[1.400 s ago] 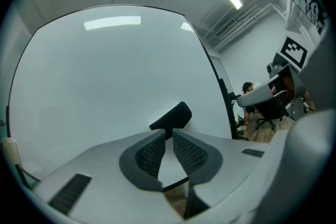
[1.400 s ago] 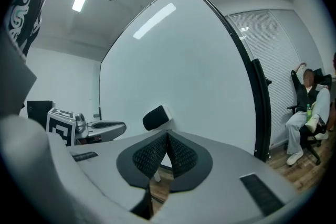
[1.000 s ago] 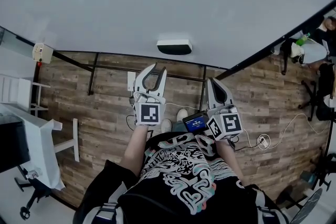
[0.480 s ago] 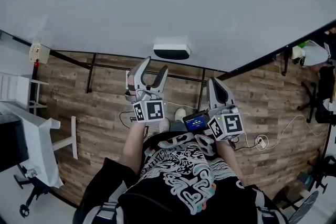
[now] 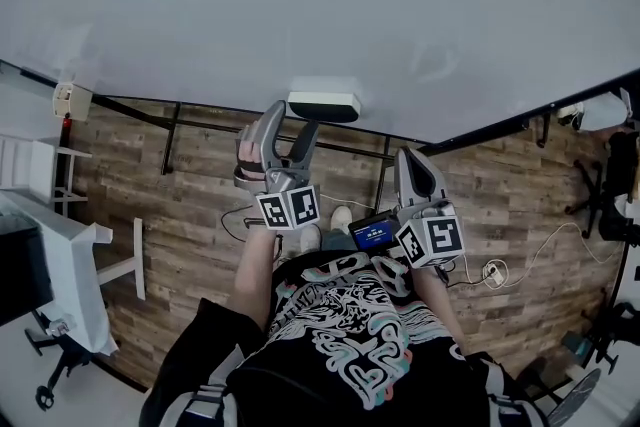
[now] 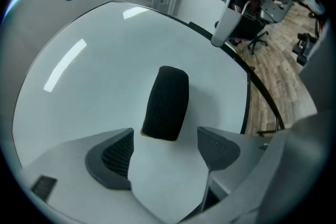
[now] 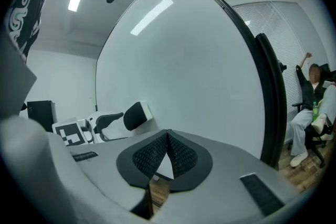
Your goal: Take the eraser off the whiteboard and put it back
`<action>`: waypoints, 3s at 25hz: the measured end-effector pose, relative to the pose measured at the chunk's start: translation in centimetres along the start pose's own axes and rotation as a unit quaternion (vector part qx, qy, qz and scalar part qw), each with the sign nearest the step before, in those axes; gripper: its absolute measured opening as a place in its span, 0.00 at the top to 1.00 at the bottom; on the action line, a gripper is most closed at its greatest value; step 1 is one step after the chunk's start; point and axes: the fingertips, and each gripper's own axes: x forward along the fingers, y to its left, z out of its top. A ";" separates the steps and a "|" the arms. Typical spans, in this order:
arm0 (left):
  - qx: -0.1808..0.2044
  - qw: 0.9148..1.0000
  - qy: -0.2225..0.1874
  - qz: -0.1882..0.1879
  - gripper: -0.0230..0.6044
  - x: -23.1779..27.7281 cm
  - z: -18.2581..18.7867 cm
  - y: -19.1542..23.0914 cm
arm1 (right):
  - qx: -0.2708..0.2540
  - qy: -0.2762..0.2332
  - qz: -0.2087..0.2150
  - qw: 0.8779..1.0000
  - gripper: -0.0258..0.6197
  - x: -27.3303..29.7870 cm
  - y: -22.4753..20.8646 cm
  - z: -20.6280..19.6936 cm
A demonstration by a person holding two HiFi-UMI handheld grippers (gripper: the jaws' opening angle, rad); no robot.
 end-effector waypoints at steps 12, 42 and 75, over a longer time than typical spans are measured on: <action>0.107 0.994 0.008 0.030 0.32 1.1 0.4 0.4 | -0.001 0.003 0.005 1.000 0.92 0.7 -0.3 0.2; 0.111 0.993 -0.008 0.026 0.52 1.2 1.1 1.2 | -0.007 0.000 -0.013 1.000 0.92 -0.5 -0.4 0.4; 0.117 0.992 -0.035 0.013 0.52 -4.2 1.8 0.9 | -0.013 -0.018 -0.020 1.000 0.92 -4.1 3.5 0.7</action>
